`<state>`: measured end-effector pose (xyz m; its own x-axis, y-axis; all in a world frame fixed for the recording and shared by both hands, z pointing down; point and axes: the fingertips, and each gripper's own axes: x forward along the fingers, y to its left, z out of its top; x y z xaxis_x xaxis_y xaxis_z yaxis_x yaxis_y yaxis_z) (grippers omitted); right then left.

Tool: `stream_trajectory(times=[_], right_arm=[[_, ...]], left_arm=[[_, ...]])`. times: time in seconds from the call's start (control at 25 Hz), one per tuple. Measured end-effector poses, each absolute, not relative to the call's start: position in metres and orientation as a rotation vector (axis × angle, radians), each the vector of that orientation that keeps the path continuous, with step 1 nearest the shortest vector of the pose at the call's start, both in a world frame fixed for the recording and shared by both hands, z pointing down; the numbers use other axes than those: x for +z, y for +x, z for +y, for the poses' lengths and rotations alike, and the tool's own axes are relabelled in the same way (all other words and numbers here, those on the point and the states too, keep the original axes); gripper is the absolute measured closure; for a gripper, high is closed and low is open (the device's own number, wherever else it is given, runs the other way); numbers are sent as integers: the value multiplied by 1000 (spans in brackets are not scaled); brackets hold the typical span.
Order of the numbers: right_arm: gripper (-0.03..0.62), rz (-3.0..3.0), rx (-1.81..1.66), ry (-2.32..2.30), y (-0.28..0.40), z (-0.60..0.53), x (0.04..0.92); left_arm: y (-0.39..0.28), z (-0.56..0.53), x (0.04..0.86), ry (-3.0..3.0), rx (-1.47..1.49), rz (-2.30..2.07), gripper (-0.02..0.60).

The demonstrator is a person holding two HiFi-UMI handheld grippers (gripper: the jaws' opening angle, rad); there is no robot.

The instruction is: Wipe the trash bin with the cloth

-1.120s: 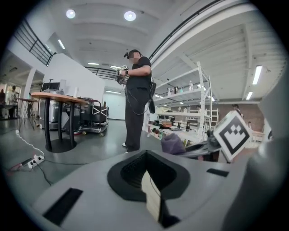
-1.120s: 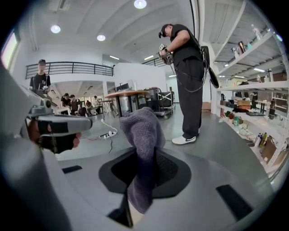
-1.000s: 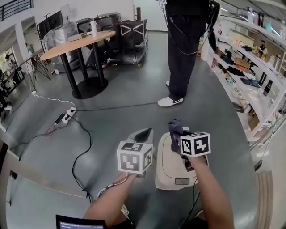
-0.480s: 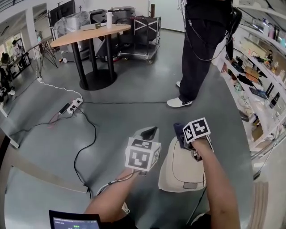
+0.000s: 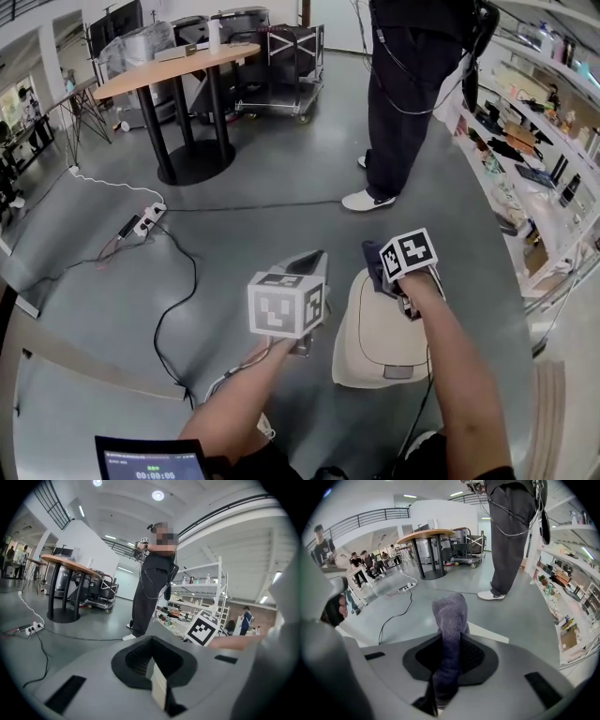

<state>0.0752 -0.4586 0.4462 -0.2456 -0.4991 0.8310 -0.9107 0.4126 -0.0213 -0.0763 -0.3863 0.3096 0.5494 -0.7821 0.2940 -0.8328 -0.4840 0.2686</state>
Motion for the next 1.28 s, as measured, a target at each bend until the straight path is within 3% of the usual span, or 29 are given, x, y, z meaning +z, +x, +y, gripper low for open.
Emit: stream_trajectory(times=[1.28], right_arm=[[519,-1808,702,1404,211,-438,449]], left_arm=[[-40,-376,313,2505,329,-1302,584]])
